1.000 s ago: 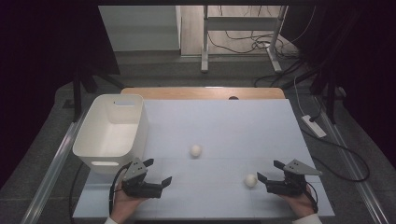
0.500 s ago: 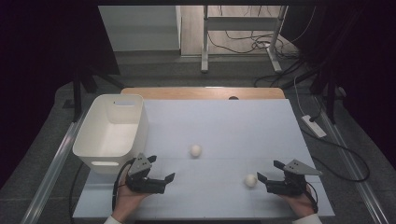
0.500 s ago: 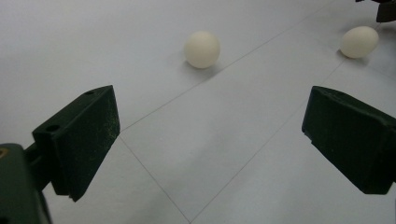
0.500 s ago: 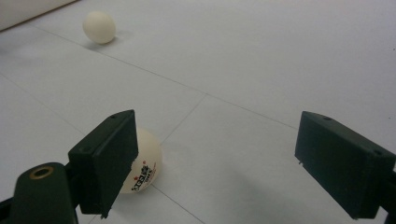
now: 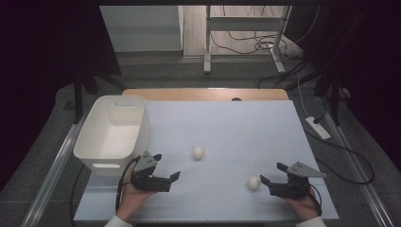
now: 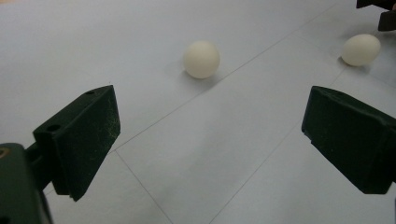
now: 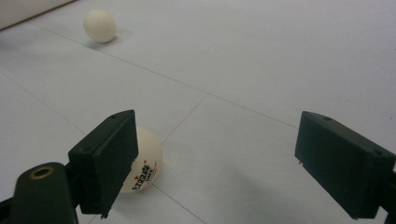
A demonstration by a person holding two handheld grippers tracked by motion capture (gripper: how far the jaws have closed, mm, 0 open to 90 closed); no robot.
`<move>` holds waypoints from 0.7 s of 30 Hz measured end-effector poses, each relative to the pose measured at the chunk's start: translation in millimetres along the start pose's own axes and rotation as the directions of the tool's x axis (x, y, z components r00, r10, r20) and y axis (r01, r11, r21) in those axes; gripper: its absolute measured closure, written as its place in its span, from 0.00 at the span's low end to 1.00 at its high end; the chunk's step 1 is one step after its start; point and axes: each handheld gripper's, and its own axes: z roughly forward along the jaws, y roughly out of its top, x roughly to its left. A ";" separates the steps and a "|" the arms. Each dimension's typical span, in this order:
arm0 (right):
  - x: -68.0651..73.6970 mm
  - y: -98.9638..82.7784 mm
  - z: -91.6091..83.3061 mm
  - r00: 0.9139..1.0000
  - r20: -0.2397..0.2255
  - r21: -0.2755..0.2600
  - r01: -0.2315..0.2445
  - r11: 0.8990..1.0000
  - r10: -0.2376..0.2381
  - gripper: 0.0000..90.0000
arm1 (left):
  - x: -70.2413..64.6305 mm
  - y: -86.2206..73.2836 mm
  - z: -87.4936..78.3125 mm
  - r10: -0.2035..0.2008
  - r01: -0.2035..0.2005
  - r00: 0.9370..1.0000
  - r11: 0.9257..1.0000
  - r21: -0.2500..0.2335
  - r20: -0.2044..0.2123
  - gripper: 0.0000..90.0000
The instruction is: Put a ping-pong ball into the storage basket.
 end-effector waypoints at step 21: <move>0.7 -0.3 1.5 1.000 0.005 0.014 0.008 1.000 -0.008 0.15 | 1.0 14.4 18.4 0.011 -0.011 1.000 0.998 0.057 -0.007 0.06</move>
